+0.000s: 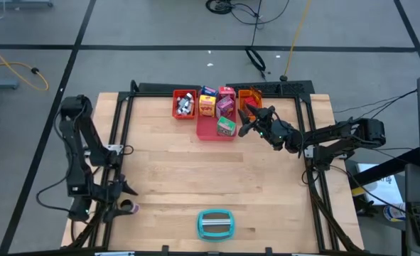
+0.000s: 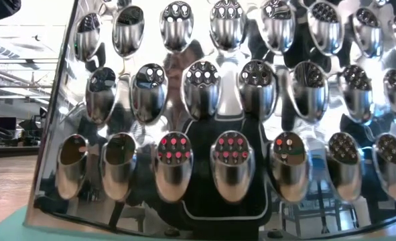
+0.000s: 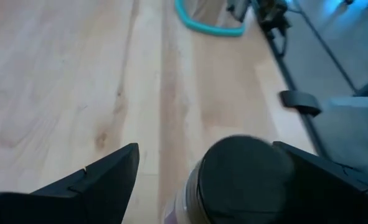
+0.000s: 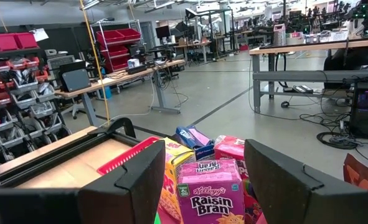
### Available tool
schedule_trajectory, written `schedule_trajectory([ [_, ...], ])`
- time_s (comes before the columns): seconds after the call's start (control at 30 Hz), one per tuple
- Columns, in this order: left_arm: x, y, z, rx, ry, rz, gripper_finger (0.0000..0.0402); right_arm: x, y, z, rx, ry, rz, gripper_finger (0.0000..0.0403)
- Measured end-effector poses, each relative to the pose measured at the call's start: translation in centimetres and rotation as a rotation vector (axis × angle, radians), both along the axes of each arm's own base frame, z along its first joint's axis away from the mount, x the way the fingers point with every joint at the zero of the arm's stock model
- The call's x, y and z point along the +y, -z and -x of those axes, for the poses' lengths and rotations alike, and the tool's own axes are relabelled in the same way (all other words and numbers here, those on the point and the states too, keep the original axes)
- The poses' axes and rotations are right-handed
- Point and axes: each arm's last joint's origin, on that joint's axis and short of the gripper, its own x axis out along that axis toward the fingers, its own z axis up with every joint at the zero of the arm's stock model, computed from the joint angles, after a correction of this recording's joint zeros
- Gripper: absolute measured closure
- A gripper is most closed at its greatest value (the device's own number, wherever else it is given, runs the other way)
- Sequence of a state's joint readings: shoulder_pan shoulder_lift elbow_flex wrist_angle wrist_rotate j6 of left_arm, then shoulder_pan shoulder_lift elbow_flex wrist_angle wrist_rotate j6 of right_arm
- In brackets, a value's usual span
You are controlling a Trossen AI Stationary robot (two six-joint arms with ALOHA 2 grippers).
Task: Pick & Place Kitchen Items
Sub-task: Put the purple seasoning bottle into the orange bin
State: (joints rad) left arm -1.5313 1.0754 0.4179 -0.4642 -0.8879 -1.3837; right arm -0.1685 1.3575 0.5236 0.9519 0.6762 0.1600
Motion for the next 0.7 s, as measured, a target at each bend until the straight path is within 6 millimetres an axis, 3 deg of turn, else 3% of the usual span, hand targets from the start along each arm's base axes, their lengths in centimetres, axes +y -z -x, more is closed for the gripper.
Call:
schedule_trajectory([
  [0.47,-0.3,1.1,-1.4,0.059,-0.090,-0.019,0.0044,0.0,0.0,0.0,0.000,0.000,0.000,0.0193],
  [0.57,-0.3,1.1,-1.6,0.054,-0.089,-0.033,0.0075,0.0,0.0,0.0,0.000,0.000,0.000,0.0193],
  [0.7,-0.2,1.1,-1.8,0.050,-0.090,-0.049,0.0151,0.0,0.0,0.0,0.000,0.000,0.000,0.0193],
])
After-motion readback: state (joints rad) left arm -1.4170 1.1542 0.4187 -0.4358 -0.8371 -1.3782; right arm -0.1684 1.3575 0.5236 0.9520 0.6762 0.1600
